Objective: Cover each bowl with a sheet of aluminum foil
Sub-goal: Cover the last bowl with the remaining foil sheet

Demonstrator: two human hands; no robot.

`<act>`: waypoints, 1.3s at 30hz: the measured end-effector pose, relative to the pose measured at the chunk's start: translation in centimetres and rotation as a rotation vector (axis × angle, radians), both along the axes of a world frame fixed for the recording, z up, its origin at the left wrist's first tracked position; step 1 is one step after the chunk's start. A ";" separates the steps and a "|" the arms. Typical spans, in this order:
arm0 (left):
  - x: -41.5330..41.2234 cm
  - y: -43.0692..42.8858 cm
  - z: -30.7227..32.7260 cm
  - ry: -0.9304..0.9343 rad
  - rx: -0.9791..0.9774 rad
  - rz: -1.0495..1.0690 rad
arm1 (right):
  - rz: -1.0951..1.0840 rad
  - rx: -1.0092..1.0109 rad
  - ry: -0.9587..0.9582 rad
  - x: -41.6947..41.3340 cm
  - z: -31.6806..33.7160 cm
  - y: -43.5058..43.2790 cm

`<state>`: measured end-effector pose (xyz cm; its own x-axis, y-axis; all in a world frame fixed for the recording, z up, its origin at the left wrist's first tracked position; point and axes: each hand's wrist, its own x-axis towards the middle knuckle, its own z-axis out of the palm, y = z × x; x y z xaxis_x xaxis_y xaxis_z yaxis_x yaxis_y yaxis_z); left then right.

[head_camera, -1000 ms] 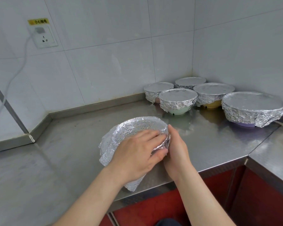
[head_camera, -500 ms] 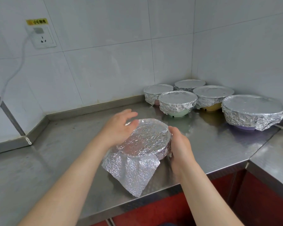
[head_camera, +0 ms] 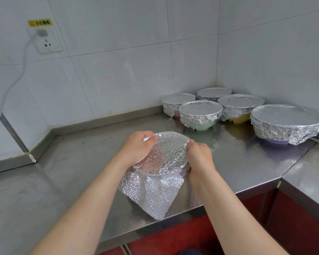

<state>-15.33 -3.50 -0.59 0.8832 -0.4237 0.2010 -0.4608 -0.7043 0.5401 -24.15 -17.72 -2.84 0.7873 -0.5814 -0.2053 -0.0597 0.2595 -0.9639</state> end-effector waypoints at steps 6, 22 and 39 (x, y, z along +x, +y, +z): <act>-0.6 0.6 -0.1 -0.001 0.010 0.040 | 0.149 -0.067 0.056 -1.3 0.7 -1.4; -2.4 0.1 -0.8 -0.036 -0.042 0.178 | 0.200 -0.483 0.108 1.3 1.0 -2.3; -3.2 -0.1 -0.4 -0.030 -0.013 0.177 | 0.315 -0.492 0.110 1.7 0.9 -3.1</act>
